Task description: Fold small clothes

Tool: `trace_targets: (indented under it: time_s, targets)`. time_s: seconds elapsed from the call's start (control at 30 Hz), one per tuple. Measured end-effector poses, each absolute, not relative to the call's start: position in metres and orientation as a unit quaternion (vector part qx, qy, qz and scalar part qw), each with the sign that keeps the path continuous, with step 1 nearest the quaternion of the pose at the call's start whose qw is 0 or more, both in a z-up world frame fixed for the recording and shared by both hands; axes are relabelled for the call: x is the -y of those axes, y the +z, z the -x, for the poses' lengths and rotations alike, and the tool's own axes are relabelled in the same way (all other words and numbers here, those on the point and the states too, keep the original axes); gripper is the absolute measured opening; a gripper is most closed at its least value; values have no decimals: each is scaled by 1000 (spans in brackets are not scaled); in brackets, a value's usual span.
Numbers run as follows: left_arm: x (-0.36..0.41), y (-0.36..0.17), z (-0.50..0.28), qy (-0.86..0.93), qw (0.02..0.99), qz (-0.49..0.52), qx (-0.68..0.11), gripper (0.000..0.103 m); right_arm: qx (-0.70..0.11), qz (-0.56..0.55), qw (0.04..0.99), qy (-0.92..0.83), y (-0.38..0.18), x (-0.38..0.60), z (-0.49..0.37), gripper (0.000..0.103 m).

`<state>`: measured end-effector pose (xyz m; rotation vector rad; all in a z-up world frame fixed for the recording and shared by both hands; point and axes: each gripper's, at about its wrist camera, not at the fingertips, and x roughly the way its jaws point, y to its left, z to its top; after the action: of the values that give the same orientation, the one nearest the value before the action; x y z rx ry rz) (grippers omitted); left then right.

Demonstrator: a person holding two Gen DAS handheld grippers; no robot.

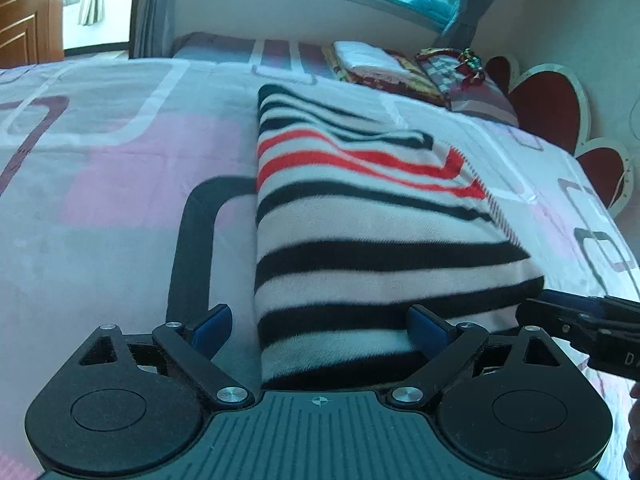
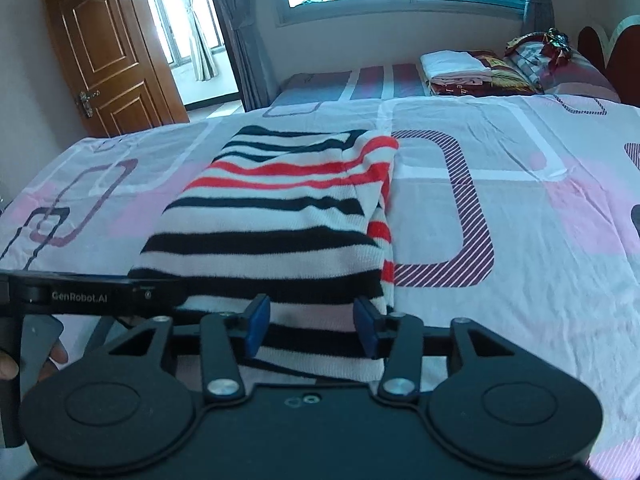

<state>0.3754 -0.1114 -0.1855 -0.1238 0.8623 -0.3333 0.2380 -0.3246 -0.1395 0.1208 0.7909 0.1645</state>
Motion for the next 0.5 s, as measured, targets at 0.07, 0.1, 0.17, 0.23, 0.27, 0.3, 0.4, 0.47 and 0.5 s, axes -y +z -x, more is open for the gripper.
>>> trace_targets:
  time_s: [0.07, 0.1, 0.17, 0.23, 0.27, 0.3, 0.4, 0.47, 0.5]
  targets:
    - [112, -180, -380, -163, 897, 50, -407, 93, -382, -65, 918, 80, -136, 327, -242, 50]
    - [112, -179, -384, -162, 898, 48, -405, 93, -381, -71, 919, 80, -135, 329, -244, 53]
    - [107, -178, -394, -160, 897, 68, -407, 93, -379, -86, 918, 81, -133, 335, -251, 65]
    - [100, -181, -405, -167, 886, 110, -419, 93, -380, -94, 917, 81, -133, 340, -259, 67]
    - [98, -185, -413, -170, 877, 122, -432, 93, -380, -94, 917, 82, -133, 341, -263, 67]
    - [97, -189, -419, -174, 870, 132, -442, 93, -381, -96, 916, 83, -135, 342, -266, 67]
    - [96, -198, -432, -190, 859, 148, -452, 93, -395, -132, 905, 85, -144, 353, -285, 67]
    - [97, -203, -437, -206, 851, 157, -457, 93, -405, -161, 896, 84, -152, 362, -298, 67]
    - [97, -205, -440, -214, 847, 161, -458, 93, -407, -172, 893, 85, -157, 366, -304, 67]
